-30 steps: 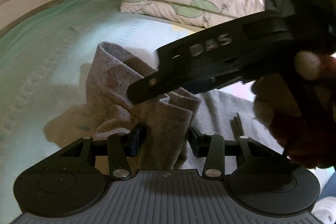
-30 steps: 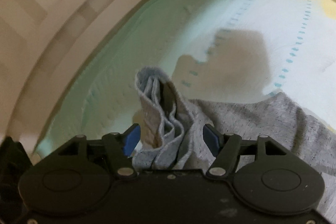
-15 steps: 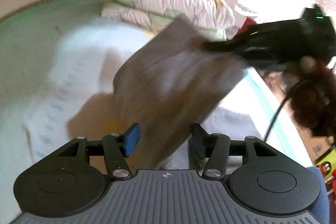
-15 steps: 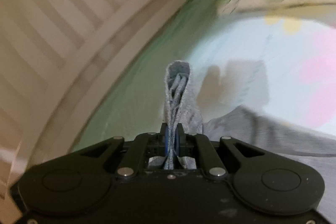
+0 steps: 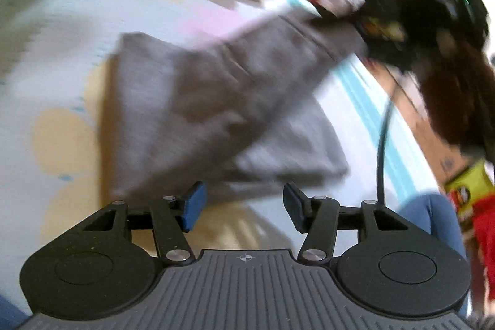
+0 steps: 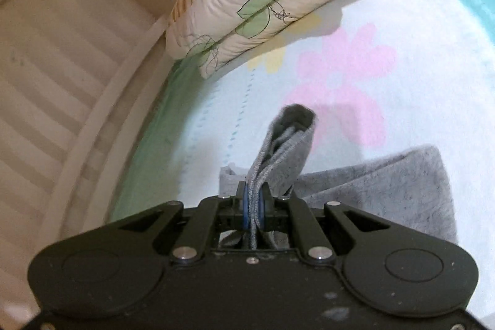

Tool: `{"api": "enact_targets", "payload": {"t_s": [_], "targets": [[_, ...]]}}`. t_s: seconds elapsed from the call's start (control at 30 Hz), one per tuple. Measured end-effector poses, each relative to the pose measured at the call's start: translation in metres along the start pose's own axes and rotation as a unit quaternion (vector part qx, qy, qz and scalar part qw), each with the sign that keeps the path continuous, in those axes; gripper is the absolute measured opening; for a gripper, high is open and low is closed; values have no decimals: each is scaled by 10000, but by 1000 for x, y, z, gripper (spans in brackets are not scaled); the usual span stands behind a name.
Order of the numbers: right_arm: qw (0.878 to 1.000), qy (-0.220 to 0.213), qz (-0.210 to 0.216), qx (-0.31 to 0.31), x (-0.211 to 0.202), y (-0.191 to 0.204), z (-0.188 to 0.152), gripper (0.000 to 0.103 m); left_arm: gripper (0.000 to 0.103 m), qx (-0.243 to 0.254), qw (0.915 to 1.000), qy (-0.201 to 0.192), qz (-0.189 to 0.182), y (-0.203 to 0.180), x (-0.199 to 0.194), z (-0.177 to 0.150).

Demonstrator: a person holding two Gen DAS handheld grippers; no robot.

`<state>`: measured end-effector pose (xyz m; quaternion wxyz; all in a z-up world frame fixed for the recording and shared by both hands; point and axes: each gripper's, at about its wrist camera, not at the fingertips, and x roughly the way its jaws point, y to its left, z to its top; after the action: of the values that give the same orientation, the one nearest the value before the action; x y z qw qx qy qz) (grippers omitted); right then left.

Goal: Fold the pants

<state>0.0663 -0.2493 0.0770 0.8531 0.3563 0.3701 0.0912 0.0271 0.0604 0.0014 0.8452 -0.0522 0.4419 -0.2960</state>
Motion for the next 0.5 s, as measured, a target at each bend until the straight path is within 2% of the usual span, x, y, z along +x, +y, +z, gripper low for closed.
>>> {"api": "enact_targets", "payload": {"t_s": [0.1, 0.3, 0.4, 0.5], "targets": [[9999, -38, 167, -9, 3, 7, 0, 8, 53, 347, 9994, 53, -16, -16, 14, -4], [9974, -171, 697, -15, 1, 29, 9, 8, 56, 894, 9950, -218, 385, -31, 38, -5], [9960, -303, 837, -11, -12, 36, 17, 8, 60, 762, 9950, -119, 638, -28, 46, -8], [9961, -437, 768, 21, -26, 26, 20, 8, 60, 259, 9944, 126, 1017, -5, 50, -13]]}}
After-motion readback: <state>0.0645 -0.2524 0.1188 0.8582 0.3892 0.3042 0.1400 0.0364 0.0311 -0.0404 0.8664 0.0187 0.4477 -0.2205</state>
